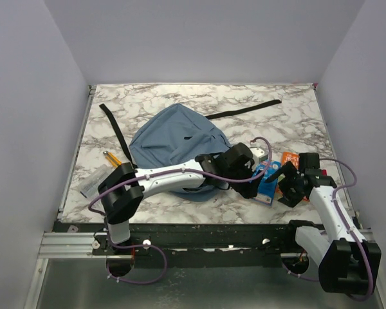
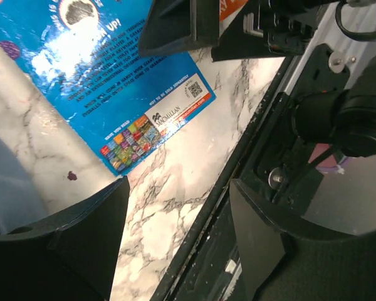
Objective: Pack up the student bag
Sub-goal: Pick up the book from the center of the board.
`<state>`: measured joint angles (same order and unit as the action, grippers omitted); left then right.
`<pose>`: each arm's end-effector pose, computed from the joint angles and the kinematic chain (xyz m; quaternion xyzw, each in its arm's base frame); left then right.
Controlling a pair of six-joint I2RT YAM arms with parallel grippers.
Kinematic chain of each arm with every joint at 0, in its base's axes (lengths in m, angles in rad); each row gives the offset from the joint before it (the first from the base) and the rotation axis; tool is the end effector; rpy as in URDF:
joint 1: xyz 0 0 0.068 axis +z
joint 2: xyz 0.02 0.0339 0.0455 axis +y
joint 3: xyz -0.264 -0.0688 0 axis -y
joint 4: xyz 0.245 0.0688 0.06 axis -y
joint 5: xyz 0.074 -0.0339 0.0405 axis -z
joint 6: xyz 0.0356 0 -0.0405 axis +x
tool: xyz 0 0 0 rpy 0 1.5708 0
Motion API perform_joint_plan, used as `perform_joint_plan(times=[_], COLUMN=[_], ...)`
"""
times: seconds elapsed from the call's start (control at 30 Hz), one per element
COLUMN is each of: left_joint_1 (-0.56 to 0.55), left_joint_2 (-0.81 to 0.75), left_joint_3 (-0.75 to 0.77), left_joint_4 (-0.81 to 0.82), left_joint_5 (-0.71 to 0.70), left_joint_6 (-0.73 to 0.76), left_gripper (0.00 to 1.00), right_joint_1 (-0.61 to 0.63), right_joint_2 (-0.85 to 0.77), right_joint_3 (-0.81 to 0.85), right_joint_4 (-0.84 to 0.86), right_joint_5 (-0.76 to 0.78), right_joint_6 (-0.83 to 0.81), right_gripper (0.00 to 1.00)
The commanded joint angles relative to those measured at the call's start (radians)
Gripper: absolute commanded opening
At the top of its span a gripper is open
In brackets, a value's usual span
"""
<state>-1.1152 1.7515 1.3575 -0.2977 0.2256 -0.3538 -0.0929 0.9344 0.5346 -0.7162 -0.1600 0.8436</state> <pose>0.1690 -0.3631 0.2652 0.3786 0.8170 -0.3590 0.2455 0.1599 -0.0092 0.1877 0.4222 0.8747 0.1548 0.1805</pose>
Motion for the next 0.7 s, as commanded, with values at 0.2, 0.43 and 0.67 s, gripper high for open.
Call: perform_joint_plan(times=[0.2, 0.43, 0.67], left_joint_1=[-0.026, 0.008, 0.072], left_joint_2=[0.23, 0.298, 0.328], left_joint_3=[0.234, 0.283, 0.272], left_joint_4=[-0.155, -0.22, -0.23], left_joint_5=[-0.119, -0.174, -0.152], left_joint_6=[-0.094, -0.253, -0.379], left_gripper=[0.72, 0.7, 0.7], right_joint_1=[0.002, 0.002, 0.002], right_joint_2=[-0.012, -0.046, -0.011], right_joint_3=[-0.084, -0.096, -0.128], right_joint_4=[0.063, 0.075, 0.135], right_joint_5=[-0.093, -0.053, -0.076], right_joint_6=[-0.075, -0.034, -0.02], right_gripper=[0.91, 0.91, 0.76])
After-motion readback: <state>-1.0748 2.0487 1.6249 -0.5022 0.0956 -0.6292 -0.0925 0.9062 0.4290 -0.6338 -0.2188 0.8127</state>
